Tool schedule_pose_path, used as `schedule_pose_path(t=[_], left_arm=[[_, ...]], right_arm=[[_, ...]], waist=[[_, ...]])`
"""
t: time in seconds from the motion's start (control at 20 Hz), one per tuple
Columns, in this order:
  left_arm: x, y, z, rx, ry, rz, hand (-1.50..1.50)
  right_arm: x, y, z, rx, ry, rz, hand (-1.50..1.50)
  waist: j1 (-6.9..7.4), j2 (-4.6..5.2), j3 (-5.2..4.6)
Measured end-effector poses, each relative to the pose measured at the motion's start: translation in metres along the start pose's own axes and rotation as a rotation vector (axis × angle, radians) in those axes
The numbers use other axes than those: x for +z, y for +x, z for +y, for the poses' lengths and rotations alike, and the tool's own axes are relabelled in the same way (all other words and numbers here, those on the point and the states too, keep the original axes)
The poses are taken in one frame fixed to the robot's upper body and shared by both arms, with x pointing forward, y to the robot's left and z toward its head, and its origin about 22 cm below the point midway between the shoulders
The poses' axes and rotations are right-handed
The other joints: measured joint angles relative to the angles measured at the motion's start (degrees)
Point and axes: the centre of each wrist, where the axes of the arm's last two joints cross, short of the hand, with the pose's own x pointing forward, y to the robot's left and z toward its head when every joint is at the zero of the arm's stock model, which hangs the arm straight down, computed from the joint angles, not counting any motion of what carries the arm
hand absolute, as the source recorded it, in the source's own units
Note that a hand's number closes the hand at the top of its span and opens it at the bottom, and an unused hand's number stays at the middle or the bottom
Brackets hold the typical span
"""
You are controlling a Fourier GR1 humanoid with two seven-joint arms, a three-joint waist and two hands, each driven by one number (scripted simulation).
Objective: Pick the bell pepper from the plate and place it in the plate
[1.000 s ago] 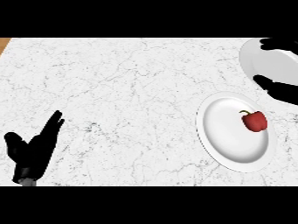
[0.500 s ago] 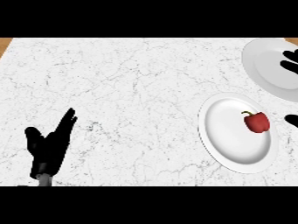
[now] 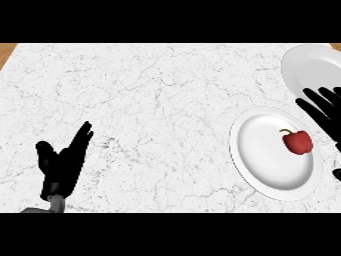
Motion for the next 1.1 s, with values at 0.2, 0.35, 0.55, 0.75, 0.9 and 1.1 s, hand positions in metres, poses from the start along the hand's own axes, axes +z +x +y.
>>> schedule_pose_path(t=[0.2,0.35,0.55,0.75,0.9,1.1], left_arm=[[-0.004,0.002,-0.004,-0.001,-0.013,0.004,0.00],[-0.003,0.001,-0.006,-0.006,-0.015,-0.003,0.00],[-0.004,0.003,-0.006,-0.009,-0.014,0.003,0.00],[-0.001,0.001,-0.006,-0.008,-0.012,-0.005,0.00],[0.000,-0.003,-0.004,-0.006,-0.015,-0.016,0.00],[0.001,0.000,-0.004,0.003,-0.020,-0.007,0.00]], right_arm=[[0.000,0.025,0.012,0.064,0.066,0.060,-1.50],[-0.004,0.039,0.032,0.096,0.086,0.090,-1.50],[-0.011,0.052,0.050,0.136,0.101,0.132,-1.50],[-0.018,0.056,0.073,0.141,0.155,0.170,-1.50],[-0.016,0.054,0.084,0.130,0.182,0.181,-1.50],[-0.016,0.055,0.098,0.129,0.198,0.178,-1.50]], waist=[[0.52,0.10,0.07],[0.77,0.14,0.14],[0.82,0.18,0.14],[0.85,0.18,0.14],[0.71,0.14,0.20],[0.69,0.14,0.18]])
